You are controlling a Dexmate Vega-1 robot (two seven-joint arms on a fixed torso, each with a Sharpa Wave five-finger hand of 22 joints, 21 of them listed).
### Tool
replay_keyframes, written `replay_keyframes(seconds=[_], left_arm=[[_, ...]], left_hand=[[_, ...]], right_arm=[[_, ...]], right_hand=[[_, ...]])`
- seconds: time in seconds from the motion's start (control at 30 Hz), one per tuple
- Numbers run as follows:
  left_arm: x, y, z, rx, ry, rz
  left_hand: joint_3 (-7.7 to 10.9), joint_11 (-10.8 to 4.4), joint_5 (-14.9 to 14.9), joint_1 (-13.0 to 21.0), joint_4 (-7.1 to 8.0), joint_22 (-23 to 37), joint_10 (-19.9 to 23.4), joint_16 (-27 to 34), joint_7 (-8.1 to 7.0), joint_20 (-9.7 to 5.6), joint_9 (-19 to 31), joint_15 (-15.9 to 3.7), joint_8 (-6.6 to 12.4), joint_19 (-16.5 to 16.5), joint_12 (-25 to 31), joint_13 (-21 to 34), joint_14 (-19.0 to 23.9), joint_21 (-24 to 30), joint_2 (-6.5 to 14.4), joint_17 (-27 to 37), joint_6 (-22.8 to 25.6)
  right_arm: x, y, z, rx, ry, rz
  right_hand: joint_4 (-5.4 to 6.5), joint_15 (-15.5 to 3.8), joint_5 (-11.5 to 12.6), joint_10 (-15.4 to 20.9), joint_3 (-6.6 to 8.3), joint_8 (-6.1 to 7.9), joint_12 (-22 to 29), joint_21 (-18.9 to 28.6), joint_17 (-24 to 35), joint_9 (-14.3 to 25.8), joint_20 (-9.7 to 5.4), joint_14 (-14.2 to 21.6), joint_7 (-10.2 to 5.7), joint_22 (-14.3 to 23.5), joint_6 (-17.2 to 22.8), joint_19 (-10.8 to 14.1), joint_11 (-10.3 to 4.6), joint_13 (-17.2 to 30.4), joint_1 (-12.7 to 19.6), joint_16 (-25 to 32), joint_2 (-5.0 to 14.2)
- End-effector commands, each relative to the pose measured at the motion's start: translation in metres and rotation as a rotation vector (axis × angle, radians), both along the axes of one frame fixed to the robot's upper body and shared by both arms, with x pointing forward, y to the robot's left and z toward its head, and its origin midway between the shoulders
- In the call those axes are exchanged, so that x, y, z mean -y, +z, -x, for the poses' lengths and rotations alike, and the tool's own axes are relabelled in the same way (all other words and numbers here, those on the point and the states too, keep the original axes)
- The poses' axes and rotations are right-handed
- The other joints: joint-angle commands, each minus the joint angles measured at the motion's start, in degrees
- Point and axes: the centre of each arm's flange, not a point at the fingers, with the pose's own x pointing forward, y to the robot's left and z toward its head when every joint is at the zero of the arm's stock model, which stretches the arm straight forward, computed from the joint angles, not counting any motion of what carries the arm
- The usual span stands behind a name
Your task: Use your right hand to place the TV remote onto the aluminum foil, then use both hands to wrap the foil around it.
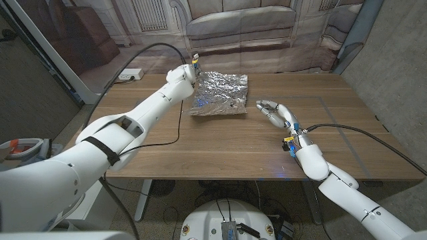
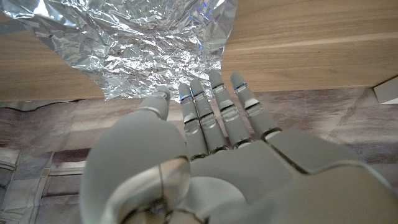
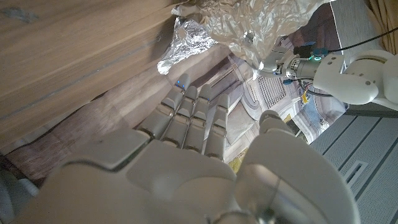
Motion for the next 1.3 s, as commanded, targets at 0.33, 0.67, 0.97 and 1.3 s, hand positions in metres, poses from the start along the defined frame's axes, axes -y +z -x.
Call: replay_keyframes(seconds=[0.33, 0.67, 0.97, 1.3], left_arm=[[-0.01, -0.06, 0.154, 0.244, -0.157, -0.3], [-0.004, -0.083, 0.218, 0.424, -0.159, -0.469], [-0.004, -0.085, 0.26, 0.432, -0.233, -0.481], [-0.007, -0.109, 0.28, 0.382, -0.229, -0.508]], left_hand=[[-1.28, -0.1, -0.19, -1.99, -0.41, 0.02, -7.33, -0.07, -0.36, 0.02, 0.29, -0.71, -0.27, -5.0, -0.04, -0.35, -7.04, -2.2, -3.03, 0.0, -8.4], [-4.66, -0.58, 0.57, -6.18, 0.4, -0.04, -15.8, 0.06, -1.16, -0.5, 0.27, -1.29, -0.37, -9.5, -0.06, -0.59, -14.46, -4.34, -7.2, 0.11, -17.82], [-6.02, 0.38, 0.83, -8.19, 1.11, -0.01, -18.12, 0.25, -0.35, -0.14, 0.27, -0.66, -0.37, -10.42, 0.26, -0.63, -16.59, -4.85, -8.3, 0.2, -21.0], [-6.72, 0.99, 0.92, -9.36, 1.61, 0.02, -18.31, 0.71, 0.25, -0.45, 0.26, -0.4, 0.11, -10.0, 0.62, -0.69, -16.36, -4.74, -8.66, 0.22, -21.03]], right_arm=[[-0.011, 0.007, -0.005, -0.012, -0.002, 0.032], [-0.02, 0.012, -0.01, -0.015, 0.004, 0.052], [-0.022, 0.009, -0.011, -0.026, 0.0, 0.05], [-0.024, 0.008, -0.011, -0.031, 0.005, 0.063]], right_hand=[[-0.44, -0.12, 0.24, 0.31, 0.18, 0.02, 0.33, -0.11, 0.12, -0.05, 0.04, 0.47, 0.12, 0.19, 0.22, 0.45, -0.03, 0.16, -0.65, -0.02, -0.03], [-0.48, -0.05, 0.24, 0.15, 0.18, -0.08, 0.23, -0.19, 0.13, -0.05, 0.1, 0.44, 0.1, 0.2, 0.11, 0.38, 0.09, 0.16, -0.8, -0.06, -0.01], [-0.53, -0.02, 0.25, 0.1, 0.18, -0.13, 0.18, -0.24, 0.13, -0.05, 0.11, 0.44, 0.14, 0.2, 0.1, 0.37, -0.01, 0.16, -0.91, -0.08, 0.01], [-0.58, 0.04, 0.26, 0.12, 0.2, -0.15, 0.16, -0.27, 0.13, -0.05, 0.11, 0.44, 0.11, 0.2, 0.15, 0.38, 0.09, 0.16, -1.0, -0.1, 0.04]])
